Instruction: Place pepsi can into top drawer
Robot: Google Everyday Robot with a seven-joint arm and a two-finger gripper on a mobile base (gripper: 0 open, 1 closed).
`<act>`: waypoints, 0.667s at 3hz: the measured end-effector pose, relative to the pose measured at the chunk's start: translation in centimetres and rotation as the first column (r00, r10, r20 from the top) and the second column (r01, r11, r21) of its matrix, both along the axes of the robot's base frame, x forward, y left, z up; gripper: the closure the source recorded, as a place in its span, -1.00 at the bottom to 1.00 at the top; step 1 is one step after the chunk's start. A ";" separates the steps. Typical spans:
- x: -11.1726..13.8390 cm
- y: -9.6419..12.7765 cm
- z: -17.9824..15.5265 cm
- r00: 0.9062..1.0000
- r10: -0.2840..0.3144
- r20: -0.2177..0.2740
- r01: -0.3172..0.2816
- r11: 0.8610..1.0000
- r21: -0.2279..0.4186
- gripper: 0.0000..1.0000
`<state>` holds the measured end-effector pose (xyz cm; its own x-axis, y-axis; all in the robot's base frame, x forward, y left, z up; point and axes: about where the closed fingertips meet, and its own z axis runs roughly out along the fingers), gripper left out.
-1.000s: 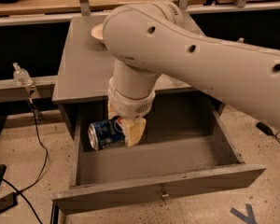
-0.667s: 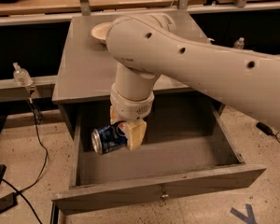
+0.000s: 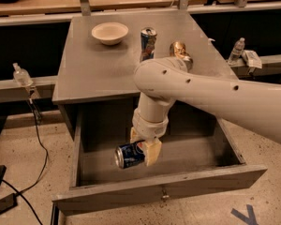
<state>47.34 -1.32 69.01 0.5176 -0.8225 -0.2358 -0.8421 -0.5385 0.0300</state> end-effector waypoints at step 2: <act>-0.6 -2.6 -4.2 0.998 -0.060 0.010 0.061 0.996 -0.069 0.66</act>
Offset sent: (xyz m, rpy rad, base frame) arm -0.0097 -0.0413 -0.0584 -0.1297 -0.0315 -0.1218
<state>46.71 -3.93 64.85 0.4681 -0.8665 -0.1734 -0.8733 -0.4836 0.0591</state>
